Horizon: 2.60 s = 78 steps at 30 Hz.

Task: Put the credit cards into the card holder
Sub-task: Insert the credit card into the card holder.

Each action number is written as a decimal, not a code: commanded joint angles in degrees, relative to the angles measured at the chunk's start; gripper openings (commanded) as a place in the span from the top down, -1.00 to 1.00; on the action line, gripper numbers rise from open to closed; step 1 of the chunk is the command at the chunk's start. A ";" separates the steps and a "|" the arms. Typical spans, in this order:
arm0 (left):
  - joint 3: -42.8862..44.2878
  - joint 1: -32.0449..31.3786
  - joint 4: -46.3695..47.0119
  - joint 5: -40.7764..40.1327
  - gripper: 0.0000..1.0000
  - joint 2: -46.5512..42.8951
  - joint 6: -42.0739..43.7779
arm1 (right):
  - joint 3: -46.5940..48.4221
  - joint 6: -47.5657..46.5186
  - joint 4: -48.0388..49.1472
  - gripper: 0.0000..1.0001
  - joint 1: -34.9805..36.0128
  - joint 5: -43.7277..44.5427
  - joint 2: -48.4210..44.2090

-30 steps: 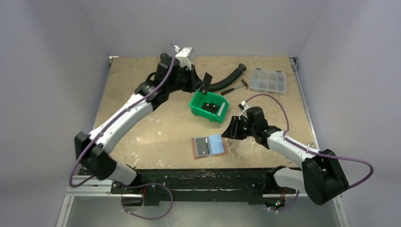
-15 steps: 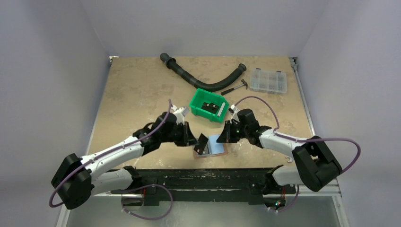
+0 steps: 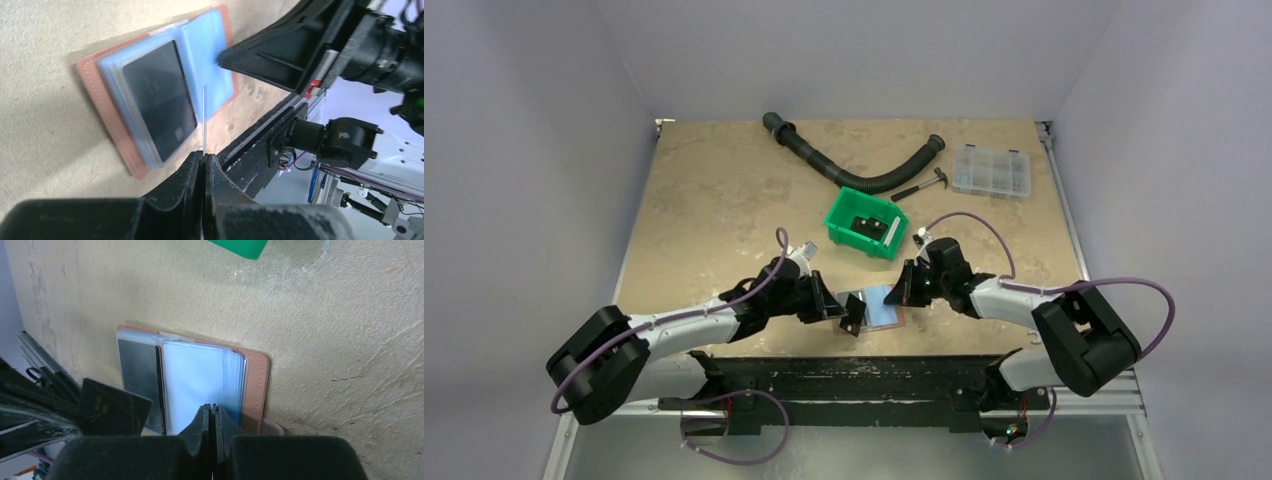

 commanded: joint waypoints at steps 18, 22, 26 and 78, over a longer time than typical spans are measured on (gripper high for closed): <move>-2.36 0.06 13.33 -0.20 1.00 9.01 -1.51 | -1.33 -0.23 -3.29 1.00 0.05 5.19 -1.80; -2.48 0.06 14.68 -0.08 1.00 10.09 -1.40 | -1.33 -0.23 -3.63 1.00 0.06 5.28 -2.25; -2.97 0.14 16.86 0.19 1.00 10.85 -1.16 | -1.41 -0.18 -3.57 1.00 0.01 5.37 -2.01; -11.97 -3.71 62.95 -10.28 1.00 32.98 -13.86 | -1.99 2.10 -5.26 1.00 0.06 6.42 -3.74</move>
